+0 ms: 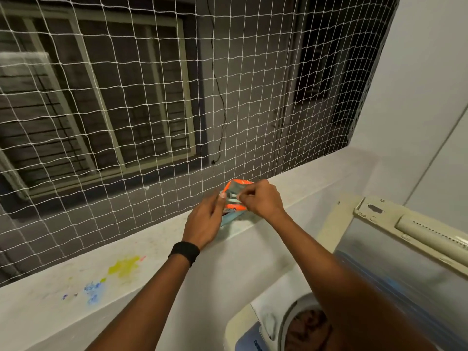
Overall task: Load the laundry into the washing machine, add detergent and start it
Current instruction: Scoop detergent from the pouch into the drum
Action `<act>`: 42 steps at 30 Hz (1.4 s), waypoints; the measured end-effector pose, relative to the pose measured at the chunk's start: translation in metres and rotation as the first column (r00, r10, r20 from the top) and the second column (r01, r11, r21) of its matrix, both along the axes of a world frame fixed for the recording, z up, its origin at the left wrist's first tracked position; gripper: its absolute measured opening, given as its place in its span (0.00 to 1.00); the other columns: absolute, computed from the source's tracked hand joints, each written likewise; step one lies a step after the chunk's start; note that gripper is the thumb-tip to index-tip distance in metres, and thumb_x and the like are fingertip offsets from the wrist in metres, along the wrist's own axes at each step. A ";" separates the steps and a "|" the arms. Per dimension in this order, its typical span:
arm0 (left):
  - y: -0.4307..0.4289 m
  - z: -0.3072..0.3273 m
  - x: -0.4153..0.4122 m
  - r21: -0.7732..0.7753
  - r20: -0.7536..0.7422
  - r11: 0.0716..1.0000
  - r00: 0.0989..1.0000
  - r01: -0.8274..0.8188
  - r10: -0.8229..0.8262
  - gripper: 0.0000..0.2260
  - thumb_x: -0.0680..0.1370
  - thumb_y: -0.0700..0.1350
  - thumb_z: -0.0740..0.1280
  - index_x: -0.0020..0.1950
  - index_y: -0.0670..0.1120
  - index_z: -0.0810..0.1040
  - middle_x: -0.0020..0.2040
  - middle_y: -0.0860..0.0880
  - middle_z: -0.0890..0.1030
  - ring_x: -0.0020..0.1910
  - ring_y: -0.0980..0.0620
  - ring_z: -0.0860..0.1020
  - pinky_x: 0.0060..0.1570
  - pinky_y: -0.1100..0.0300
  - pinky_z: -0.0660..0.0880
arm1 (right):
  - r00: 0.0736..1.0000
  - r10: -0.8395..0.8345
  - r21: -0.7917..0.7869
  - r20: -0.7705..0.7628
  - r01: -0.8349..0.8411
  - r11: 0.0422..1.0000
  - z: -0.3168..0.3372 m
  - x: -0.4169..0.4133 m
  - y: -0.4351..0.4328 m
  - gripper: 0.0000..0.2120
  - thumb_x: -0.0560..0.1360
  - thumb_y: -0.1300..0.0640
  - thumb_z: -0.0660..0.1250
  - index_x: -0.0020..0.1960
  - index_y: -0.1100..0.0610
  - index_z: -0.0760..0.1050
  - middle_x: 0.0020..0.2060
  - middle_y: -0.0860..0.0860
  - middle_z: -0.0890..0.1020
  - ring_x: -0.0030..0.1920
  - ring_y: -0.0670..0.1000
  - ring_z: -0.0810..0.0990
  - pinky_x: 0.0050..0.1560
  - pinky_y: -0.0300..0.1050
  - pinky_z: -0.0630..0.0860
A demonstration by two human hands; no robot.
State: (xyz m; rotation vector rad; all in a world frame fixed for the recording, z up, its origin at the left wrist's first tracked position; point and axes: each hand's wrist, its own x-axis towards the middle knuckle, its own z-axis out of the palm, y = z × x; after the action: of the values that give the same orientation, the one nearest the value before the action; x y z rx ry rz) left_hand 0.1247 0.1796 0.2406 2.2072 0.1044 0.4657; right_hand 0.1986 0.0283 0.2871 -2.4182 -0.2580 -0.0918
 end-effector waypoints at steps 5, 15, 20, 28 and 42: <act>-0.004 0.003 0.000 0.005 0.001 1.000 1.000 -0.003 0.003 0.22 0.85 0.63 0.49 0.64 0.57 0.79 0.58 0.53 0.82 0.56 0.51 0.78 0.55 0.52 0.74 | 0.994 -0.026 0.022 0.108 0.024 0.999 -0.005 -0.008 -0.003 0.06 0.75 0.53 0.72 0.50 0.49 0.87 0.46 0.52 0.87 0.49 0.56 0.82 0.49 0.47 0.78; -0.003 0.004 0.000 0.040 -0.011 0.999 1.000 0.006 -0.006 0.24 0.85 0.64 0.48 0.64 0.55 0.79 0.56 0.52 0.82 0.53 0.51 0.79 0.52 0.53 0.75 | 0.973 0.019 -0.052 0.230 -0.007 0.999 -0.010 -0.015 -0.008 0.06 0.79 0.53 0.70 0.49 0.51 0.85 0.44 0.51 0.86 0.44 0.53 0.80 0.43 0.43 0.71; -0.005 0.006 -0.001 0.050 0.005 0.999 1.000 -0.011 0.011 0.24 0.85 0.63 0.49 0.64 0.53 0.79 0.56 0.51 0.82 0.54 0.49 0.79 0.53 0.52 0.76 | 0.995 -0.043 0.183 0.095 0.025 0.983 -0.013 -0.014 -0.014 0.05 0.76 0.54 0.75 0.49 0.54 0.88 0.45 0.51 0.88 0.48 0.52 0.85 0.52 0.47 0.80; -0.027 0.024 -0.007 0.042 0.211 0.999 0.978 -0.014 0.004 0.22 0.86 0.59 0.56 0.76 0.51 0.73 0.71 0.49 0.78 0.69 0.52 0.74 0.65 0.57 0.70 | 0.987 -0.012 0.617 -0.157 0.108 0.779 -0.009 -0.028 -0.045 0.03 0.75 0.65 0.74 0.43 0.62 0.85 0.27 0.52 0.82 0.26 0.45 0.80 0.34 0.37 0.78; -0.140 0.003 -0.018 -0.169 0.308 0.948 0.928 0.269 -0.209 0.20 0.86 0.57 0.56 0.68 0.49 0.80 0.64 0.54 0.82 0.65 0.57 0.78 0.66 0.59 0.72 | 0.946 -0.196 0.735 -0.256 0.323 0.596 -0.032 -0.103 -0.180 0.04 0.77 0.64 0.74 0.50 0.64 0.85 0.32 0.54 0.84 0.30 0.46 0.82 0.37 0.36 0.80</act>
State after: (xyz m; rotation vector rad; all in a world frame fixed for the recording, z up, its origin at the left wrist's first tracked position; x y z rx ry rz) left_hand 0.1070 0.0392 0.2435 1.8939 -0.2607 0.6022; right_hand 0.0955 -0.1516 0.2552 -1.5544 0.1959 -0.1221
